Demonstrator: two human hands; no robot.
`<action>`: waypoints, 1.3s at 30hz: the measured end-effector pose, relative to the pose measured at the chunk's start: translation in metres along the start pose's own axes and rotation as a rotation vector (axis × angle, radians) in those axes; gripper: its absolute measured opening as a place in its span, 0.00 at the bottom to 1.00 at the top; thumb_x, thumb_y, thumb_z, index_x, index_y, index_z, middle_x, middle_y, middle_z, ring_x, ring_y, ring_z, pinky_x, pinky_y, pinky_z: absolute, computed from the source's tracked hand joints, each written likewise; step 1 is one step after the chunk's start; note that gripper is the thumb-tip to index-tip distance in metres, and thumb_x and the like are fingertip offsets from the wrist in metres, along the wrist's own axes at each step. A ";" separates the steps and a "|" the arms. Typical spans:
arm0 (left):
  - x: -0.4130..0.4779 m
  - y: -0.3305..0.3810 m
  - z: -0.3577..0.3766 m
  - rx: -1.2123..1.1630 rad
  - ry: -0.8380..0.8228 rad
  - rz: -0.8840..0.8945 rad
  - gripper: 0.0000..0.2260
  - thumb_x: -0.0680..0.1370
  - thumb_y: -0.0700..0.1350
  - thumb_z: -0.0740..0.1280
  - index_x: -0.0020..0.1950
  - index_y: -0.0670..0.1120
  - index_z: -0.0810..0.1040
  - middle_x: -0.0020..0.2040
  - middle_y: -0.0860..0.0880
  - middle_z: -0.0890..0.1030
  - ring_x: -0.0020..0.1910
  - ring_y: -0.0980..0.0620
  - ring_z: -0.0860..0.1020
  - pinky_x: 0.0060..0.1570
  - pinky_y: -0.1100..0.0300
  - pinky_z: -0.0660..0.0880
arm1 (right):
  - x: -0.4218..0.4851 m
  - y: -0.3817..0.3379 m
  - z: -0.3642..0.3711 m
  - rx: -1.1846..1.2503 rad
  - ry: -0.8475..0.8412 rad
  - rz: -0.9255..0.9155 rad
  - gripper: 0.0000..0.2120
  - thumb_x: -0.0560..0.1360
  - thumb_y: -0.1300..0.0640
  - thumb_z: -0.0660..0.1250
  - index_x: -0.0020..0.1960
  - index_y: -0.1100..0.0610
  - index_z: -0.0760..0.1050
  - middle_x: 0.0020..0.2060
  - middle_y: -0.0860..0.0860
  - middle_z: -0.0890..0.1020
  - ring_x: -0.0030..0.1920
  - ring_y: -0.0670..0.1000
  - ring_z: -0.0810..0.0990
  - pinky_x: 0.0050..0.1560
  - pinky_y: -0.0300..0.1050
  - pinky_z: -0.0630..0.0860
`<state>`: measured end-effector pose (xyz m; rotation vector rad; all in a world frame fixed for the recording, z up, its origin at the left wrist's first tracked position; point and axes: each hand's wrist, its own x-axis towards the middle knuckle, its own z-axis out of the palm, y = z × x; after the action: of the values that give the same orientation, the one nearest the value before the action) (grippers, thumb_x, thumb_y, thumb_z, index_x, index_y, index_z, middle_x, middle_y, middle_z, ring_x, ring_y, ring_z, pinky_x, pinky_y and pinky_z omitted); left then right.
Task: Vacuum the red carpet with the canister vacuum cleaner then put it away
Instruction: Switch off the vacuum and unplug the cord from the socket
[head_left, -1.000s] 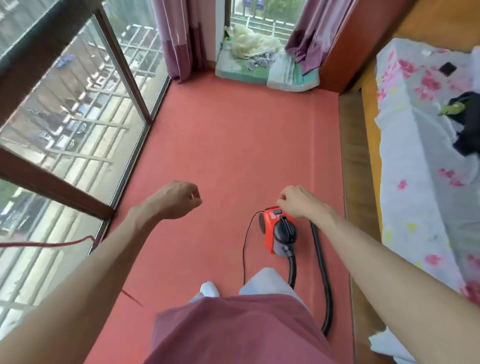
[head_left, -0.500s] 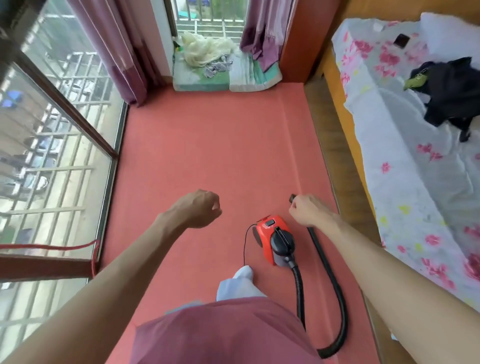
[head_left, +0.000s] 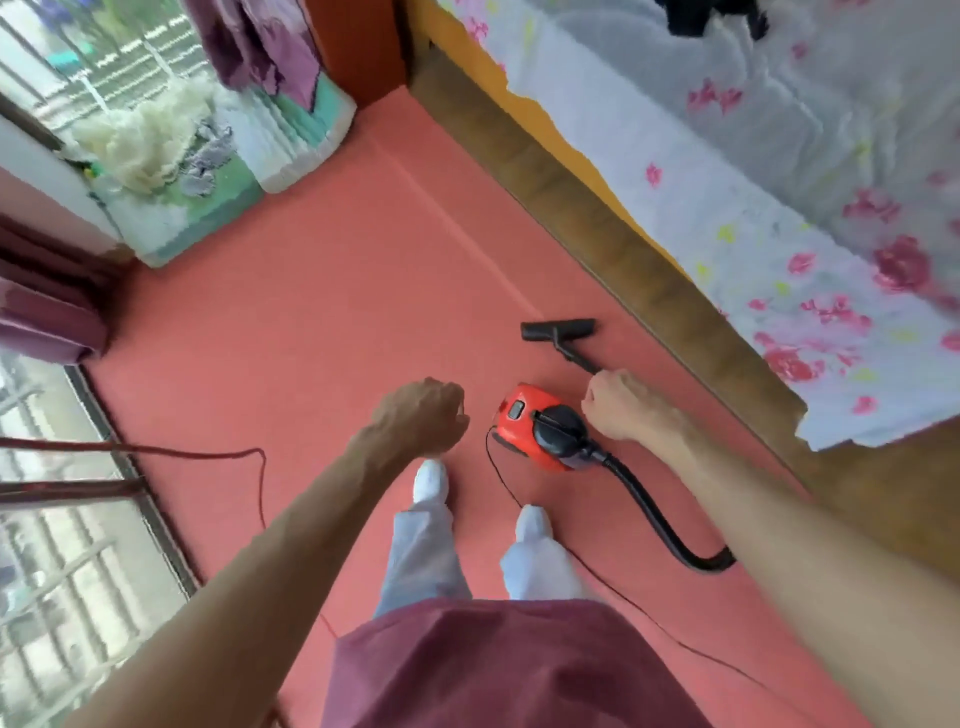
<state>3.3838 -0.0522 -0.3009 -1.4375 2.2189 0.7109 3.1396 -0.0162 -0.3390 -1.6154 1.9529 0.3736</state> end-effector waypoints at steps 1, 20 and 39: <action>0.015 0.001 -0.004 0.030 -0.016 0.039 0.14 0.82 0.48 0.61 0.62 0.44 0.79 0.62 0.41 0.80 0.61 0.40 0.78 0.54 0.53 0.74 | 0.003 -0.001 0.001 0.030 0.011 0.040 0.15 0.79 0.57 0.59 0.60 0.60 0.78 0.58 0.60 0.81 0.57 0.61 0.80 0.55 0.51 0.77; 0.289 -0.056 0.192 -0.059 -0.443 0.107 0.23 0.81 0.42 0.62 0.77 0.43 0.65 0.74 0.44 0.69 0.74 0.46 0.68 0.69 0.59 0.62 | 0.193 0.006 0.214 0.239 -0.072 0.240 0.13 0.78 0.59 0.59 0.62 0.60 0.70 0.60 0.56 0.73 0.62 0.56 0.71 0.59 0.48 0.70; 0.464 -0.026 0.460 -0.424 -0.294 0.060 0.31 0.77 0.43 0.65 0.79 0.44 0.61 0.80 0.46 0.61 0.79 0.48 0.58 0.75 0.56 0.57 | 0.358 0.063 0.454 -0.096 0.183 0.307 0.23 0.66 0.42 0.70 0.49 0.57 0.71 0.43 0.55 0.71 0.45 0.58 0.71 0.49 0.57 0.65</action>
<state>3.2532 -0.1118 -0.9388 -1.3420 1.9642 1.3826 3.1535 -0.0397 -0.9203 -1.4496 2.3648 0.4582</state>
